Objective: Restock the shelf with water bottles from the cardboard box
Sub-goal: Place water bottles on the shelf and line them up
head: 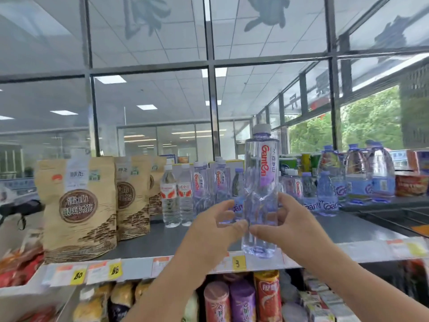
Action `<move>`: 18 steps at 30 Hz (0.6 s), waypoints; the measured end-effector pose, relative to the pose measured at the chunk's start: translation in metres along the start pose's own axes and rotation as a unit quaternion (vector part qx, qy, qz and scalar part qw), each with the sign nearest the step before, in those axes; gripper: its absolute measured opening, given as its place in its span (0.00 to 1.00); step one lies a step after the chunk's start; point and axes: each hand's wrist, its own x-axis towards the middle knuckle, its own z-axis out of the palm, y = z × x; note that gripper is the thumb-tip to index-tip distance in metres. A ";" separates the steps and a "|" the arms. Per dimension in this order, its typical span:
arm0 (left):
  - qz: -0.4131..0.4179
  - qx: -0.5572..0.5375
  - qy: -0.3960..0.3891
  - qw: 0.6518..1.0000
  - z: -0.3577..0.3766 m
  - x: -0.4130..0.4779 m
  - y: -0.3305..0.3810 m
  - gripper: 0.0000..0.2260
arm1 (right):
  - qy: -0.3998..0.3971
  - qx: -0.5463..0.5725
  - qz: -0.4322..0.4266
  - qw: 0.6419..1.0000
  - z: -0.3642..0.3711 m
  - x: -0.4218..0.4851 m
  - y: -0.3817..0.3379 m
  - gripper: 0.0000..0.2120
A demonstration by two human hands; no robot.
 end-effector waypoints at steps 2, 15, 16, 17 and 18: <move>-0.011 0.047 0.020 0.999 -0.019 0.013 -0.012 0.20 | 0.006 -0.022 0.005 1.000 0.010 0.017 0.003 0.42; -0.061 0.146 0.070 0.985 -0.079 0.130 -0.117 0.35 | 0.002 -0.123 0.075 0.990 0.088 0.110 0.056 0.35; -0.061 0.155 0.071 0.984 -0.080 0.139 -0.121 0.36 | -0.002 -0.115 0.079 0.990 0.093 0.115 0.060 0.35; -0.062 0.165 0.073 0.982 -0.079 0.147 -0.124 0.36 | -0.003 -0.111 0.080 0.991 0.097 0.120 0.065 0.33; -0.063 0.172 0.077 0.980 -0.079 0.154 -0.127 0.36 | -0.005 -0.109 0.082 0.991 0.101 0.124 0.069 0.32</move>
